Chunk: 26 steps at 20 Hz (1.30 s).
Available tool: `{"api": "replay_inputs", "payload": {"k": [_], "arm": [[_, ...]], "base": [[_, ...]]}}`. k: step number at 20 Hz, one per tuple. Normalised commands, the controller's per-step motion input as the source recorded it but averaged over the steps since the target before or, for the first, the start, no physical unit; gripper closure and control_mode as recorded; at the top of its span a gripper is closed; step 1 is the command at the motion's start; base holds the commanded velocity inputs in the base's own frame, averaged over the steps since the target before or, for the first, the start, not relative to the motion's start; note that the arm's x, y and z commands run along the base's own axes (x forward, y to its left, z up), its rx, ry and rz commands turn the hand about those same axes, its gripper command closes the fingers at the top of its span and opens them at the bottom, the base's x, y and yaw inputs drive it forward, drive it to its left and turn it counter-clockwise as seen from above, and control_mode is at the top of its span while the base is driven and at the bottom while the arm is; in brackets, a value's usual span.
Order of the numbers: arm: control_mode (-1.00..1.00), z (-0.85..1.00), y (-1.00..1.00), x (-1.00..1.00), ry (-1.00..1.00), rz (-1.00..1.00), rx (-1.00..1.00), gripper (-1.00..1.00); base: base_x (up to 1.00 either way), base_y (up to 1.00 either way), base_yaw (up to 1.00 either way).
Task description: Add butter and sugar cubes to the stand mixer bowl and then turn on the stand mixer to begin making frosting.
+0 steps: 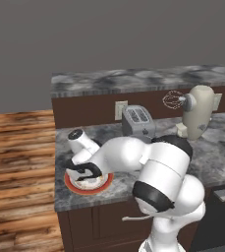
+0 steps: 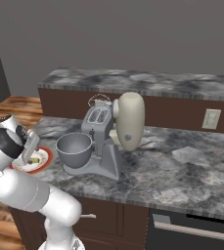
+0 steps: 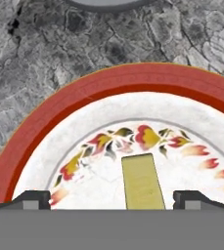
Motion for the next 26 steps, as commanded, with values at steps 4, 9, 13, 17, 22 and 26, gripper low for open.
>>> {"api": "replay_inputs", "payload": {"k": [4, 9, 13, 17, 22, 26], "arm": [[-1.00, -0.32, 0.00, 0.00, 0.02, -0.09, 0.00, -1.00], [-1.00, -0.37, 0.00, 0.02, 0.03, -0.06, 0.00, -1.00], [-1.00, -0.36, 0.11, 0.00, 0.03, -0.08, 0.00, 1.00], [-1.00, -0.08, 0.00, -0.09, 0.00, -0.13, 0.00, 1.00], [-1.00, 0.23, -0.04, -0.33, -0.04, -0.16, 0.00, 1.00], [-1.00, 0.81, -0.21, -0.34, -0.09, -0.17, 0.01, 1.00]], "base": [[0.00, 0.00, 0.00], [0.00, 0.00, 0.00], [0.00, 0.00, 0.00], [0.00, 0.00, 0.00], [0.00, 0.00, 0.00], [0.00, 0.00, 0.00]]}}
